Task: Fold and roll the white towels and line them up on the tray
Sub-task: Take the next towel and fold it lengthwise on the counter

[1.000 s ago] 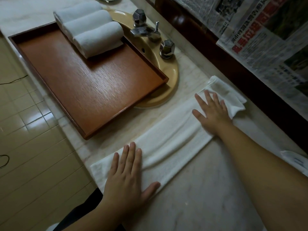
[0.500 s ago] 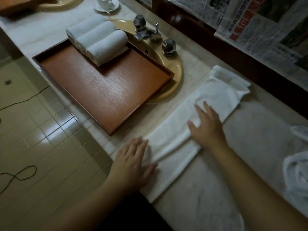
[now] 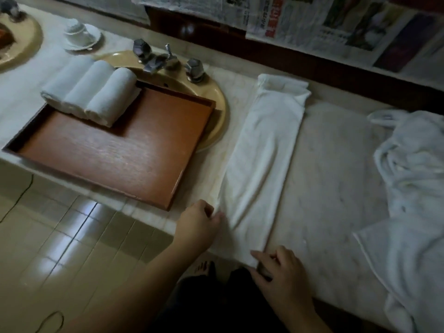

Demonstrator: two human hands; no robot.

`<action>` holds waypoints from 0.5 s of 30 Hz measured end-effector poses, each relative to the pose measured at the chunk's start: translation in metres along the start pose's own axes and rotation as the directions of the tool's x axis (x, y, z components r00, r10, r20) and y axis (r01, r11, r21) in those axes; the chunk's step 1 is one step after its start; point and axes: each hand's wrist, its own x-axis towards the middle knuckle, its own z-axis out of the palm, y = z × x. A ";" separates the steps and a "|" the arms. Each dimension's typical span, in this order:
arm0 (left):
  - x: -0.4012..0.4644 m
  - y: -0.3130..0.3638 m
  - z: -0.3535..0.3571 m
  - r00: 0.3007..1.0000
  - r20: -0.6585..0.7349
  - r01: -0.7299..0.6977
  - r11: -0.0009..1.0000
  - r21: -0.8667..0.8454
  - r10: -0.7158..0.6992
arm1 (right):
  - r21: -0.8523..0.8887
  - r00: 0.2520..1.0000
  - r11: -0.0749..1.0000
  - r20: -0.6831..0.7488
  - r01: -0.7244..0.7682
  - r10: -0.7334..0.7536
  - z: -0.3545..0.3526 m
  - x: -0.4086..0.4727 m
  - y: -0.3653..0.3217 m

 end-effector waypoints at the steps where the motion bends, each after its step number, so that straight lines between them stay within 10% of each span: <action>1: 0.001 0.001 -0.001 1.000 0.018 0.003 0.999 -0.053 -0.002 | -0.013 0.998 1.000 -0.055 -0.026 0.025 0.003 -0.005 -0.008; 10: -0.006 0.000 -0.004 0.991 0.106 -0.072 0.996 -0.060 0.079 | 0.368 0.698 0.710 -0.193 -0.600 0.690 0.010 -0.025 -0.070; 15: -0.010 0.002 0.002 0.990 0.065 -0.122 0.992 -0.030 0.124 | 0.147 0.825 0.851 -0.213 -0.503 0.524 0.013 -0.026 -0.075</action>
